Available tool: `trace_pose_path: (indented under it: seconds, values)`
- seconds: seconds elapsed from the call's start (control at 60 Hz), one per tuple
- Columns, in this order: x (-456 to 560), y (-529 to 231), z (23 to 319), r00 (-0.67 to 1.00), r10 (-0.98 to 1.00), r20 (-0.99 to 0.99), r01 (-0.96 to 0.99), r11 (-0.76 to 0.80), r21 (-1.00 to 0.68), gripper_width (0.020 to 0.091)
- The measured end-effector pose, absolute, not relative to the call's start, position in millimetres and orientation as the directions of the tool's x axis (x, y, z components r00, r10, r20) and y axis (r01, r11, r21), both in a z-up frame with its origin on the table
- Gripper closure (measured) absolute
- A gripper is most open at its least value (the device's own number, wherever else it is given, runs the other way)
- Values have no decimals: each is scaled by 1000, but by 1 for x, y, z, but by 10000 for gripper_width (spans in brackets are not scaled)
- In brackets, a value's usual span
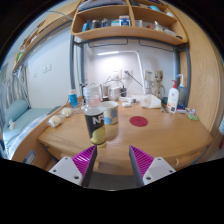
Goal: Pour water
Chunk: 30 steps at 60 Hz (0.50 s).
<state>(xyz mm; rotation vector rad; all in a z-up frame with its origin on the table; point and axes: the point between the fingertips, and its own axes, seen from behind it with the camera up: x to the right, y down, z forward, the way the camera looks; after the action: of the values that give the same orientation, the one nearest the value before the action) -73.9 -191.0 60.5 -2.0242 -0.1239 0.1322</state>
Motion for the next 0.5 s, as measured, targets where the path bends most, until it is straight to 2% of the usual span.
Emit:
trace_pose_path:
  seconds: [0.033, 0.083, 0.367, 0.5]
  values:
    - [-110, -201, 47, 987, 152, -57, 14, -431, -902, 466]
    - [-130, -199, 43, 984, 159, -75, -1, -421, -907, 460]
    - [-172, -138, 62, 981, 153, -118, -64, -319, -946, 467]
    - [-174, -113, 61, 987, 136, -90, -47, -290, -956, 467]
